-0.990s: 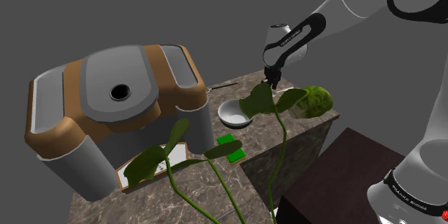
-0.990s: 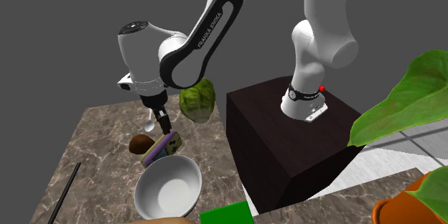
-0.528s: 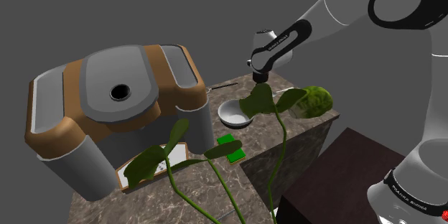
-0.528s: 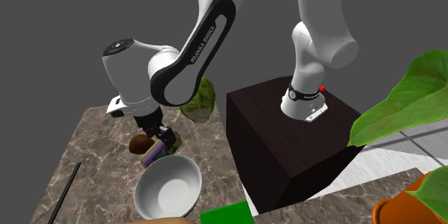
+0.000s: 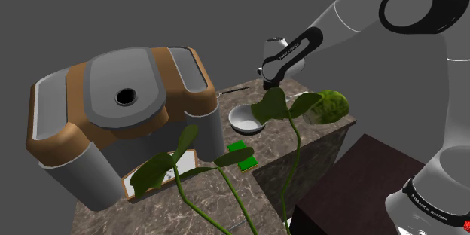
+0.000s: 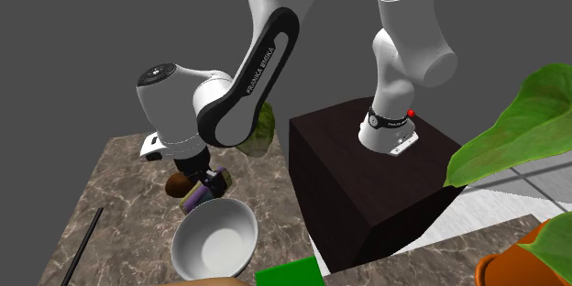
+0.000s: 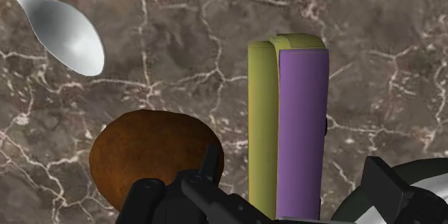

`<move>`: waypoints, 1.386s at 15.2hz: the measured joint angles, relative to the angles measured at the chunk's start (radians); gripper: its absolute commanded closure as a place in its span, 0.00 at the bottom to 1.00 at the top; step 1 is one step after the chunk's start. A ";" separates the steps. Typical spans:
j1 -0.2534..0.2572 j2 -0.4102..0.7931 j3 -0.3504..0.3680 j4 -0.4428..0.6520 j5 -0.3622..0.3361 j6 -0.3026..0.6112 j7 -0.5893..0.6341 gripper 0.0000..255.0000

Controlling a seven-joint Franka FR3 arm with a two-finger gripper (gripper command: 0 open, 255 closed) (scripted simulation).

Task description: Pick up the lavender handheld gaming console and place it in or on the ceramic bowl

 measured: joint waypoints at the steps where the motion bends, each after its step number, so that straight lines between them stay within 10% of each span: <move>1: 0.001 0.001 0.000 0.000 0.000 0.001 0.001 0.00; 3: -0.001 -0.001 0.001 -0.002 0.000 0.001 -0.001 0.00; 4: -0.001 -0.001 0.001 -0.002 0.000 0.002 -0.001 1.00; 21: -0.009 -0.046 -0.001 -0.002 0.005 -0.054 -0.003 1.00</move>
